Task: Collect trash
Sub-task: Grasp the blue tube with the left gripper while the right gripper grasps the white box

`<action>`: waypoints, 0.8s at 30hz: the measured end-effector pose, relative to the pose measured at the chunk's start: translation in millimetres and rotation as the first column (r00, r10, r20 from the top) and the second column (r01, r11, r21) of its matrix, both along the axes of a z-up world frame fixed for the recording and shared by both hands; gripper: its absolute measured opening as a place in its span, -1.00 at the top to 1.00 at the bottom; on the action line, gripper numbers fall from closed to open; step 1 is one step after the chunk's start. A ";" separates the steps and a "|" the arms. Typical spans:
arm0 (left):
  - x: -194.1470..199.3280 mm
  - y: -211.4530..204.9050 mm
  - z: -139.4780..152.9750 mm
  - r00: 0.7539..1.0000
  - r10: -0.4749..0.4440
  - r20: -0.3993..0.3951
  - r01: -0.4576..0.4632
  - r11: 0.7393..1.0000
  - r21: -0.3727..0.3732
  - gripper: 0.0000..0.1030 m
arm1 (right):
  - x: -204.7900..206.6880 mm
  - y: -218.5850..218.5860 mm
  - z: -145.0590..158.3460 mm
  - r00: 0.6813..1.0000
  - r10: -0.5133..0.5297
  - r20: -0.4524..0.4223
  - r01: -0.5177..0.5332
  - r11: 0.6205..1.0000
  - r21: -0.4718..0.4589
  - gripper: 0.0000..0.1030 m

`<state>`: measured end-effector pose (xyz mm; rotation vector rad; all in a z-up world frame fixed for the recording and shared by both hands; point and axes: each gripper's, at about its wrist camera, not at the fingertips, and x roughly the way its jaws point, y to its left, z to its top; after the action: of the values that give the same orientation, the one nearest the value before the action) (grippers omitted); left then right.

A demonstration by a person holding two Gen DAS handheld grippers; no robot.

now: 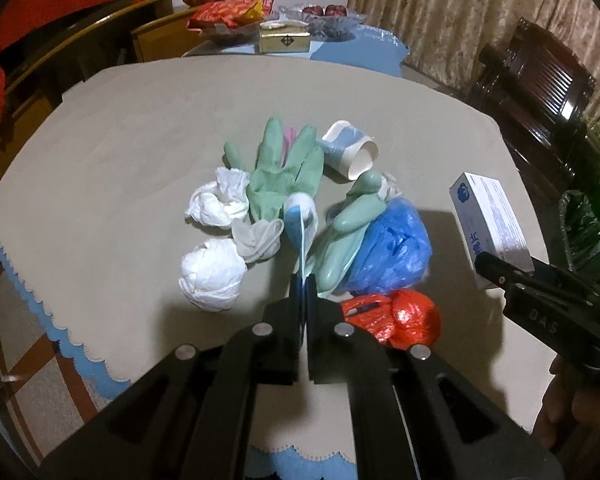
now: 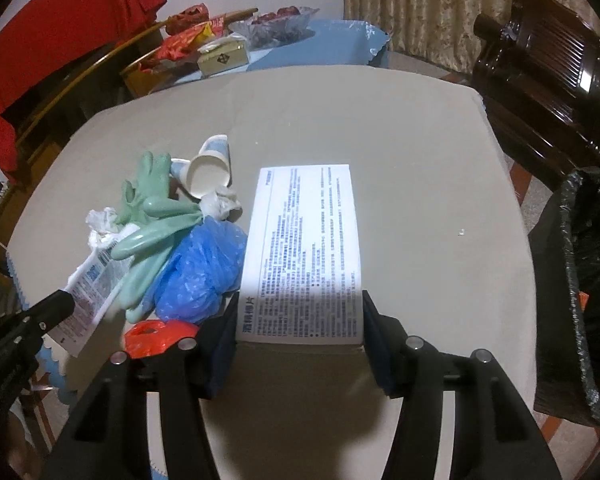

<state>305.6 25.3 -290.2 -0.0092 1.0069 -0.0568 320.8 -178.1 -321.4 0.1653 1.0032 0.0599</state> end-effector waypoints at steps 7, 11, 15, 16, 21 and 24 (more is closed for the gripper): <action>-11.3 -5.1 27.0 0.999 -0.007 0.040 0.007 1.000 0.005 0.97 | -10.5 -8.7 18.7 0.999 -0.014 0.032 0.014 1.000 0.007 -0.07; -15.7 -8.0 39.0 0.999 -0.008 0.054 0.007 1.000 0.007 0.97 | -17.3 -13.0 28.2 0.999 -0.020 0.047 0.019 1.000 0.009 -0.07; -20.4 -11.9 54.2 0.997 -0.011 0.077 0.010 1.000 0.012 0.97 | -25.0 -19.1 40.9 0.998 -0.026 0.064 0.025 1.000 0.012 -0.07; -21.5 -12.9 58.0 0.997 -0.012 0.082 0.011 1.000 0.013 0.97 | -26.9 -20.5 43.8 0.997 -0.027 0.068 0.026 1.000 0.013 -0.07; -29.7 -25.3 78.8 0.993 -0.023 0.113 0.022 1.000 0.017 0.97 | -36.1 -28.1 59.6 0.996 -0.031 0.088 0.030 0.999 0.012 -0.07; -35.7 -37.1 88.7 0.991 -0.039 0.127 0.037 0.999 0.018 0.97 | -42.9 -34.8 68.3 0.994 -0.039 0.097 0.038 0.999 0.008 -0.07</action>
<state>269.8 -11.8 -201.5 0.0275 0.8803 -0.0838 277.9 -213.0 -253.1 0.1860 0.9021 0.0358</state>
